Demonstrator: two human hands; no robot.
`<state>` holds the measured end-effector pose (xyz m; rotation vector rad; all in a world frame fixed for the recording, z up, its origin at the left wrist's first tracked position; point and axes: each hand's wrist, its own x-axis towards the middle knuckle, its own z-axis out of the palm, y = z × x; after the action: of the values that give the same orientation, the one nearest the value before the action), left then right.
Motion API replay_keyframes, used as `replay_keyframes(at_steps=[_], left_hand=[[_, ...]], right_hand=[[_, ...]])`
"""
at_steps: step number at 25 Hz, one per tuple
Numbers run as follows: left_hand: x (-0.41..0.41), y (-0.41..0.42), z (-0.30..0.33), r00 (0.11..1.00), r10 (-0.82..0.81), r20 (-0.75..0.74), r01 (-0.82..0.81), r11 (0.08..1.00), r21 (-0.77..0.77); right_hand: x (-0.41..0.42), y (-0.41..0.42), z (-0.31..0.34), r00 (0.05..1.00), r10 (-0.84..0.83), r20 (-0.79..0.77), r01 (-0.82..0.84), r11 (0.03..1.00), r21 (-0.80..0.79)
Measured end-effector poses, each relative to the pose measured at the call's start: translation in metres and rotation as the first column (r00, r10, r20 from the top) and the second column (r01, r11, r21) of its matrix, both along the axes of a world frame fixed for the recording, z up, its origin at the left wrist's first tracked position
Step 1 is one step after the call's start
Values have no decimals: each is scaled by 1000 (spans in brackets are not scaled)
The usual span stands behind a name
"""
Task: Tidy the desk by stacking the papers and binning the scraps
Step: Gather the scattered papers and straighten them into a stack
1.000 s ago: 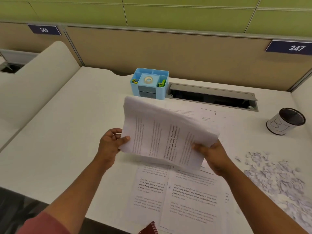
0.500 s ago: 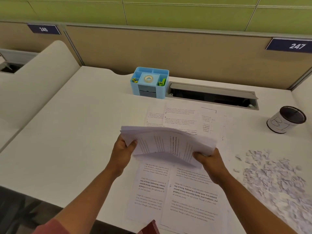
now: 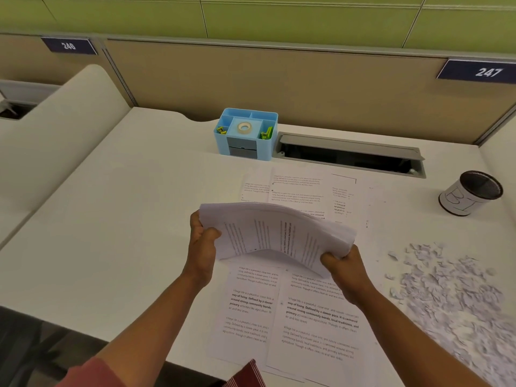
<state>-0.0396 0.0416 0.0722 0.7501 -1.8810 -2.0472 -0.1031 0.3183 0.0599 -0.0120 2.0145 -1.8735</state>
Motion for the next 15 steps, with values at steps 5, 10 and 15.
replay_keyframes(at_steps=[5, 10, 15], left_hand=[[-2, -3, 0, 1000, -2, 16, 2, 1000, -12], [1, -7, -10, 996, -48, 80, 49, 999, -11], [3, -8, -14, 996, -36, 79, 40, 998, -45]], right_hand=[[3, -4, 0, 999, -41, -5, 41, 998, 42], [4, 0, -2, 1000, -12, 16, 11, 998, 60], [2, 1, -5, 1000, 9, 27, -11, 997, 77]])
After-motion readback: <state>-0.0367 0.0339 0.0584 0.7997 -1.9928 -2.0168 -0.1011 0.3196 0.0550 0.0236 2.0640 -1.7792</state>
